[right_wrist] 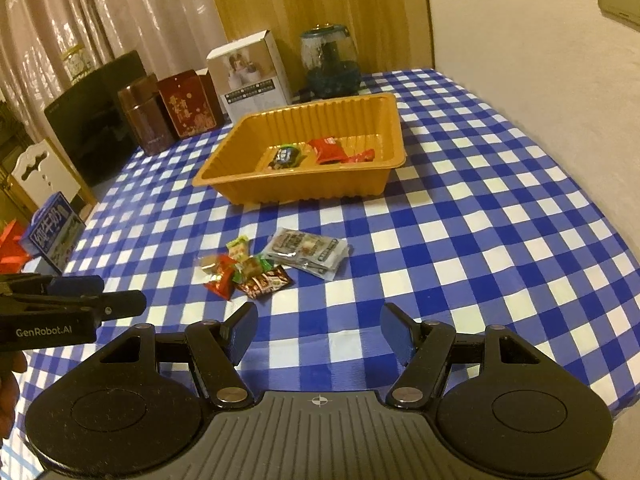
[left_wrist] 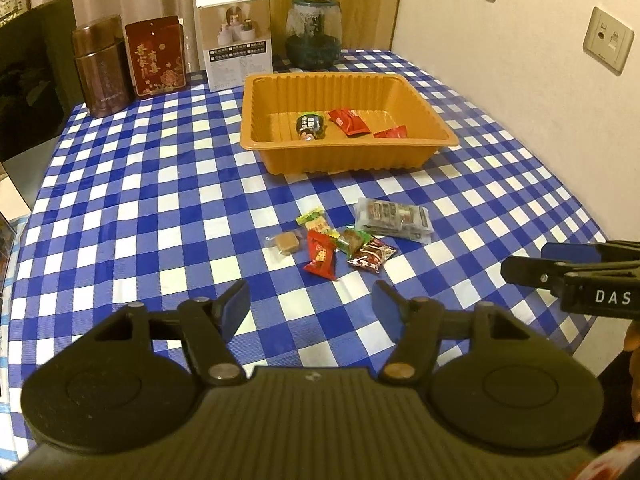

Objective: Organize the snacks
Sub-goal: 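Withdraw both open tools from the tray toward the snack pile, then grasp the clear cake packet with the right tool while the left tool grasps a red candy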

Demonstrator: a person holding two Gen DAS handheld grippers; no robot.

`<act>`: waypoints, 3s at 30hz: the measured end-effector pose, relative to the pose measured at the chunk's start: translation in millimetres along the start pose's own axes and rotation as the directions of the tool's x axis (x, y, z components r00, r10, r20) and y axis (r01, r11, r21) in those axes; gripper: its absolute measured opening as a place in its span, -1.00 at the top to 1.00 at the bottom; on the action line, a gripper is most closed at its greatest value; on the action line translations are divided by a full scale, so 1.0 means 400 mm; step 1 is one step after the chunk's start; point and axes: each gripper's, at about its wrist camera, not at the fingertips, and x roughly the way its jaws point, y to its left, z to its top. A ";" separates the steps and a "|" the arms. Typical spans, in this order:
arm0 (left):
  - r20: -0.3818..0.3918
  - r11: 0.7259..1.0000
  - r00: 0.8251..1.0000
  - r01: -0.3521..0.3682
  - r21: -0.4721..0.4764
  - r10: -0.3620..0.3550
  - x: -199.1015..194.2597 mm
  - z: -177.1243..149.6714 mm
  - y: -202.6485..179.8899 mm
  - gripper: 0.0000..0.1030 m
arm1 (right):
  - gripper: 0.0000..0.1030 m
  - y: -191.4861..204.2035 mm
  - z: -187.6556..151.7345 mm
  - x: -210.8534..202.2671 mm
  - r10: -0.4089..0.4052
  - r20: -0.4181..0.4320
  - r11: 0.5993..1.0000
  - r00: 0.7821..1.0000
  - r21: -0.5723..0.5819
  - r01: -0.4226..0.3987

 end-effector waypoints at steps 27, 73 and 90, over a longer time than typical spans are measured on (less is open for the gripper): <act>-0.065 0.991 0.997 0.051 0.123 -0.043 0.219 0.041 0.019 -0.24 | -0.32 -0.014 0.116 0.312 0.112 -0.187 0.838 0.976 -0.510 -0.194; -0.024 0.982 0.998 0.059 0.180 -0.056 0.322 0.016 -0.002 0.48 | 0.17 -0.040 0.074 0.312 0.016 -0.142 0.986 0.990 -0.163 -0.039; -0.022 0.987 0.999 0.051 0.152 -0.048 0.323 0.021 0.001 0.62 | 0.17 -0.027 0.059 0.321 -0.003 -0.144 0.976 0.990 -0.216 -0.029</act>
